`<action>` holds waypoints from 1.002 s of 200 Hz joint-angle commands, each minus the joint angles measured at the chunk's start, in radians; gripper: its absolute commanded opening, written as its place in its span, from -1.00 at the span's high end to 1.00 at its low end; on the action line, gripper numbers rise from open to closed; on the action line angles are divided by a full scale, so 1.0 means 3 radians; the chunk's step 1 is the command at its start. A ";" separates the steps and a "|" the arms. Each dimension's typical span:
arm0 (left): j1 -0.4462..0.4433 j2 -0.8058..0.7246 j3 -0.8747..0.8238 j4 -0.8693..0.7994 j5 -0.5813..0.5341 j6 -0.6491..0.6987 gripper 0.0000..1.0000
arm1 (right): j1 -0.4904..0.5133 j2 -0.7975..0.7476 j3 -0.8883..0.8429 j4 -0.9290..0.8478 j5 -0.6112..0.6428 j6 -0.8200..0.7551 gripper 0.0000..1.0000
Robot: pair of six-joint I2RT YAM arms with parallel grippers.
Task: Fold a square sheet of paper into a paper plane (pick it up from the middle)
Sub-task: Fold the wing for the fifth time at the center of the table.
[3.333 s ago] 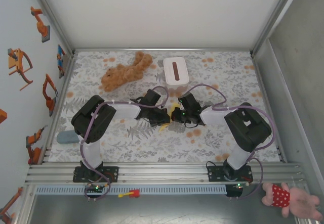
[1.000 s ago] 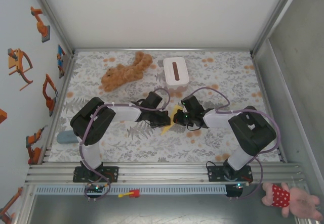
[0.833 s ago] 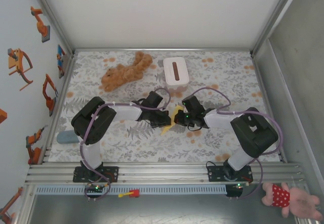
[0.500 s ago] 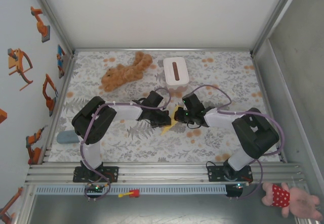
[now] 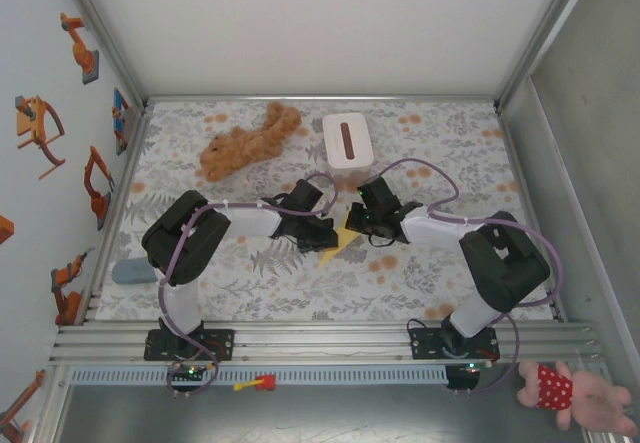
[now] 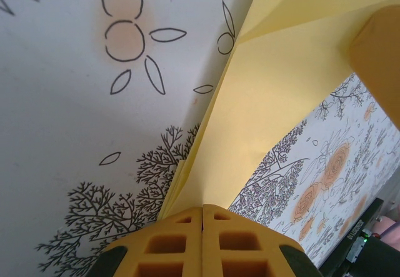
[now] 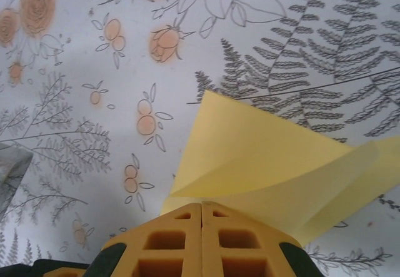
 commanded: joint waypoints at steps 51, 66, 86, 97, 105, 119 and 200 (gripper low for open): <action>0.0009 0.0124 -0.0120 -0.0354 -0.0103 -0.0062 1.00 | -0.0162 0.0052 -0.0128 -0.0013 0.0158 -0.0086 1.00; 0.0010 0.0132 -0.0127 -0.0346 -0.0102 -0.0076 1.00 | -0.0163 0.0054 -0.0153 -0.0008 0.0163 -0.0083 1.00; 0.0010 0.0134 -0.0125 -0.0343 -0.0097 -0.0081 1.00 | -0.0170 0.0051 -0.0202 0.0001 0.0178 -0.0078 1.00; 0.0010 0.0138 -0.0128 -0.0344 -0.0097 -0.0079 1.00 | -0.0172 0.0046 -0.0228 0.0017 0.0183 -0.0073 1.00; 0.0010 0.0139 -0.0128 -0.0340 -0.0097 -0.0086 1.00 | -0.0177 0.0046 -0.0245 0.0027 0.0183 -0.0073 1.00; 0.0012 0.0139 -0.0131 -0.0343 -0.0097 -0.0091 1.00 | -0.0185 0.0047 -0.0286 0.0049 0.0183 -0.0072 1.00; 0.0010 -0.0031 -0.0116 -0.0159 0.0002 -0.0068 1.00 | -0.0331 0.0097 -0.0850 0.0536 -0.0129 -0.0088 1.00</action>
